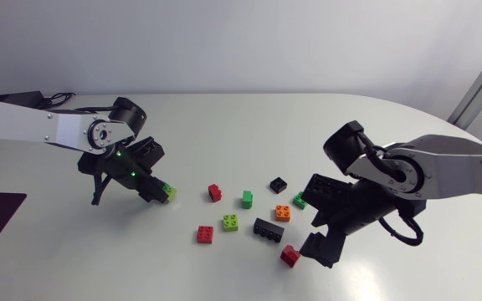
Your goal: Disassemble duplo
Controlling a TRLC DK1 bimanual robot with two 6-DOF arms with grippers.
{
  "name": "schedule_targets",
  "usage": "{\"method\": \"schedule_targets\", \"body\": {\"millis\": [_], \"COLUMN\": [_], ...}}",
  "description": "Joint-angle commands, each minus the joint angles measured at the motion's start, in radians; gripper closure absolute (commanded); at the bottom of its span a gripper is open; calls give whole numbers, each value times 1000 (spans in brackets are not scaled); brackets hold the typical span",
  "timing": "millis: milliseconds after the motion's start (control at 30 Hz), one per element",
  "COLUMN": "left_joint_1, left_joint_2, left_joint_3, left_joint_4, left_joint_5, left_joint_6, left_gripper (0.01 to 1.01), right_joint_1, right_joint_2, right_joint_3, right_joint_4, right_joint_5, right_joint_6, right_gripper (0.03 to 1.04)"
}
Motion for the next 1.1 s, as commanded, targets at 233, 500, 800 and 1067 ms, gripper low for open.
{"method": "schedule_targets", "body": {"millis": [233, 500, 800, 1067], "left_joint_1": [-84, -181, -365, -418], "left_joint_2": [-308, -458, -433, -337], "left_joint_3": [-157, -433, -447, -390], "left_joint_4": [138, 507, 673, 696], "left_joint_5": [191, 318, 233, 161], "left_joint_6": [189, 358, 321, 269], "left_gripper": [687, 687, 693, 693], "right_joint_1": [-60, -201, -26, 80], "right_joint_2": [-69, 80, 181, 243], "right_joint_3": [44, 245, 254, 312], "right_joint_4": [-85, -258, -74, -17], "right_joint_5": [-171, -546, -430, -341], "right_joint_6": [2, -57, 110, 196], "right_gripper": [110, 108, 121, 192]}}
